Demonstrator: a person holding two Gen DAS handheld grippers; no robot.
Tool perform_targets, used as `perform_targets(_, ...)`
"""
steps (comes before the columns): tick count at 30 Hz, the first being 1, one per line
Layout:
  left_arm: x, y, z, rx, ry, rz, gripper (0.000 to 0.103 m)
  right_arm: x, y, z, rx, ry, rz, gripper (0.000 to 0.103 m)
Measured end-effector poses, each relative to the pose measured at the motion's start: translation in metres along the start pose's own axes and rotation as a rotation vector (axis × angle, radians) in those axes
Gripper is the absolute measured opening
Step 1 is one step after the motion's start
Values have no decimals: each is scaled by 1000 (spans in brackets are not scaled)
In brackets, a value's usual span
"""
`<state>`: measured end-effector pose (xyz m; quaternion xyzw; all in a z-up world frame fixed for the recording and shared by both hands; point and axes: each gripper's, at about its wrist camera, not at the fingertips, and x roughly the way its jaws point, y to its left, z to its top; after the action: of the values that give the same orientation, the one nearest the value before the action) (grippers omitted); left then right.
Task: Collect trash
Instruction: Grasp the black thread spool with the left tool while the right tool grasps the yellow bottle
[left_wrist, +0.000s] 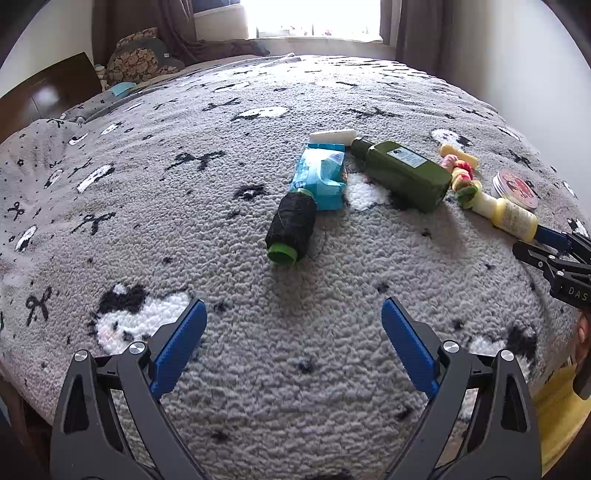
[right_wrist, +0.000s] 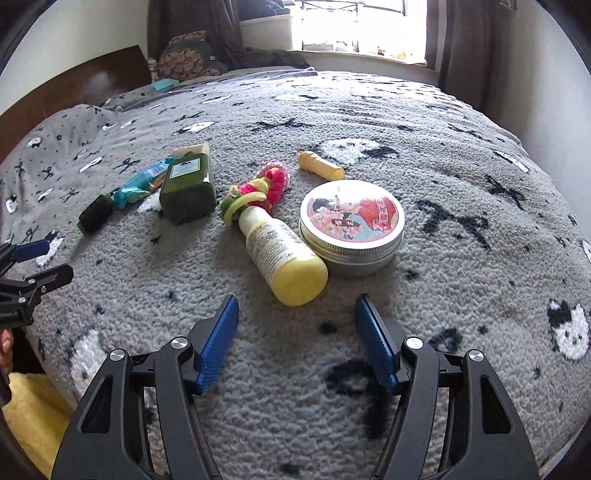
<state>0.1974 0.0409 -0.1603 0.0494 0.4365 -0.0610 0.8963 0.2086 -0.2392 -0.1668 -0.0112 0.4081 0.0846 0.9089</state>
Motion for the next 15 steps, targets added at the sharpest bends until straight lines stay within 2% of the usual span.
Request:
perform_targets(4,18,6,14,-13,7,-4,85,7,9,7,-32,12,39,57)
perform_targets(8,36,8,26,-12,14,-3,76,8,19,12,-49,16,118,56)
perform_targets(10,41,10,32,-17,10,-11,72,12,24,16,-62,11,128,56)
perform_targets(12,46,11,37,-18,9,-25,67,17,28,20,-64,12,119,56)
perform_targets(15,50,11,43,-12,9,-44,52,28,32,27,-64,19,112,55)
